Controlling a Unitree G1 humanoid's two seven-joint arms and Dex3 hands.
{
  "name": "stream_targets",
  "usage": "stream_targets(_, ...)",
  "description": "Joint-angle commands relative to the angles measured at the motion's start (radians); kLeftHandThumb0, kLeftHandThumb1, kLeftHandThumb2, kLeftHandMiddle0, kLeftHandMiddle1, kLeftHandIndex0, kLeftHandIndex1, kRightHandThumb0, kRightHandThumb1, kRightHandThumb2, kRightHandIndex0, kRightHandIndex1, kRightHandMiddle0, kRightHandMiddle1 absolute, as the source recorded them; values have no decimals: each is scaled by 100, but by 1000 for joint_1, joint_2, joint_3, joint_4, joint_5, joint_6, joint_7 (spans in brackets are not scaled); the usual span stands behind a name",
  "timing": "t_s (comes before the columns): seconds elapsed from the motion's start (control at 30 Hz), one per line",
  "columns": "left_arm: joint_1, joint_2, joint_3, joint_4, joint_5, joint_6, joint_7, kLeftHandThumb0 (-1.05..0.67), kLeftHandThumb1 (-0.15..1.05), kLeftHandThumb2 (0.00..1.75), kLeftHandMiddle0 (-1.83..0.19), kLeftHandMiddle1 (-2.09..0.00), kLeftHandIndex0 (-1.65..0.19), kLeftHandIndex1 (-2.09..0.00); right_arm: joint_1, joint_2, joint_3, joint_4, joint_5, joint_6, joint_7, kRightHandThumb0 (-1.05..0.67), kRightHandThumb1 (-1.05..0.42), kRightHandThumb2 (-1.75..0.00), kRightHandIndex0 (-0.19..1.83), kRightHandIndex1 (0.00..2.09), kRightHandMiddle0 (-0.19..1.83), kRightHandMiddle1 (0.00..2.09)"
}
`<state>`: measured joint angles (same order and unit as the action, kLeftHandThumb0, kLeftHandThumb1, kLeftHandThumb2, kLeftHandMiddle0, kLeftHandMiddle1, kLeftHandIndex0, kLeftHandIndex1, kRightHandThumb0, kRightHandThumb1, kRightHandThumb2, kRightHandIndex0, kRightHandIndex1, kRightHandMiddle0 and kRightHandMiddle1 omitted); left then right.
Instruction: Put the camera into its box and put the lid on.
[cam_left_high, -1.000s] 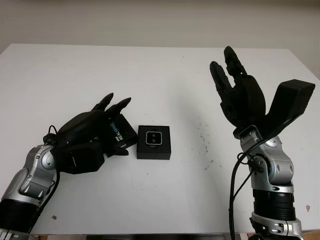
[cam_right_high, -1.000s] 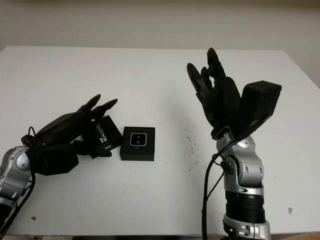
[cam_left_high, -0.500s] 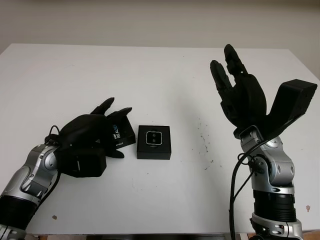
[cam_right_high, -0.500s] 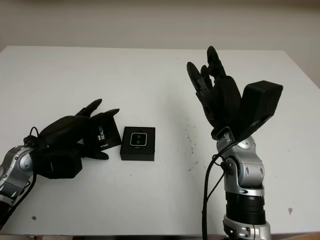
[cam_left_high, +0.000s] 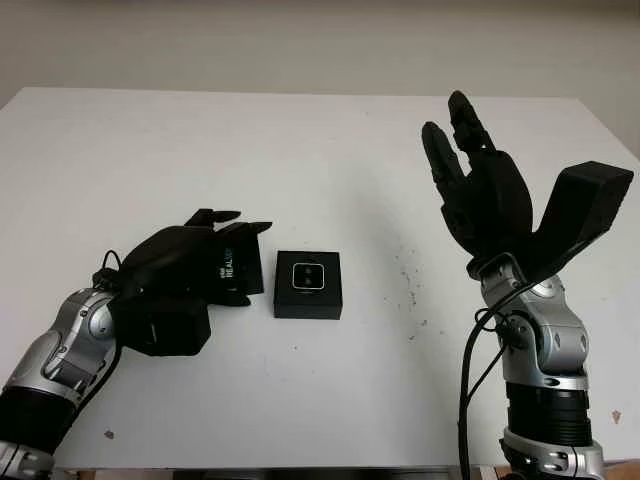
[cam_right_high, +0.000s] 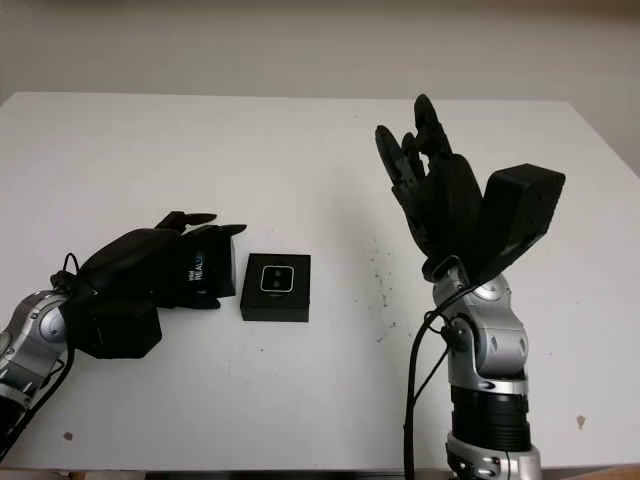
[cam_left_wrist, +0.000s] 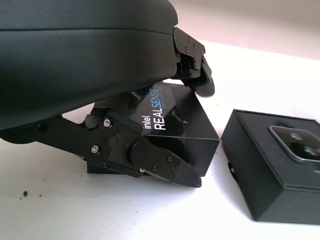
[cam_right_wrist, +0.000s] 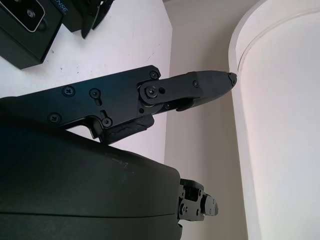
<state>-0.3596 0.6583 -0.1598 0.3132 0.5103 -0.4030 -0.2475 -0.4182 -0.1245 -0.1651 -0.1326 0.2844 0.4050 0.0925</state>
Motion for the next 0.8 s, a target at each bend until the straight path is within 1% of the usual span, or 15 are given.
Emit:
stream_targets(0.0,-7,-3,-14,23,1,-3,-2,-15,105,9,-17,-163,-30,-120,4,0,1,-13,-2,-13,-1,-61,-105,-19,-14,5,-10,5)
stream_targets(0.13,-14,1,-18,38,-9,-4,-23,-15,104,6,-16,-182,-32,-125,6,-1,2,-19,0,-5,-2,-60,-105,-20,-12,6,-9,6)
stream_targets(0.37,-22,2,-15,41,-27,8,-50,-16,101,5,-22,-170,-30,-130,11,-7,5,-9,-3,-27,21,-58,-105,-23,-15,5,-11,4)
stream_targets(0.4,-21,2,-13,34,-24,16,-48,-16,101,5,-21,-172,-30,-132,12,-5,4,-8,-2,-28,22,-57,-105,-23,-15,5,-12,4)
stream_targets(0.47,-23,3,-8,22,-20,33,-41,-16,102,5,-14,-183,-26,-136,14,2,1,-16,-2,-15,9,-57,-105,-23,-14,5,-10,5)
stream_targets(0.57,-29,7,1,9,-29,45,-40,-14,101,5,-15,-186,-27,-137,15,7,1,-23,4,-6,-2,-55,-105,-23,-12,6,-9,6)
stream_targets(0.67,-35,11,25,-25,-77,68,-71,-13,101,5,-18,-171,-25,-135,18,6,6,-22,-1,-14,0,-55,-105,-24,-13,6,-11,5)
stream_targets(0.77,-44,19,47,-75,-119,92,-107,-16,100,5,-22,-162,-26,-138,20,13,5,-28,3,0,-12,-54,-105,-24,-12,6,-9,6)
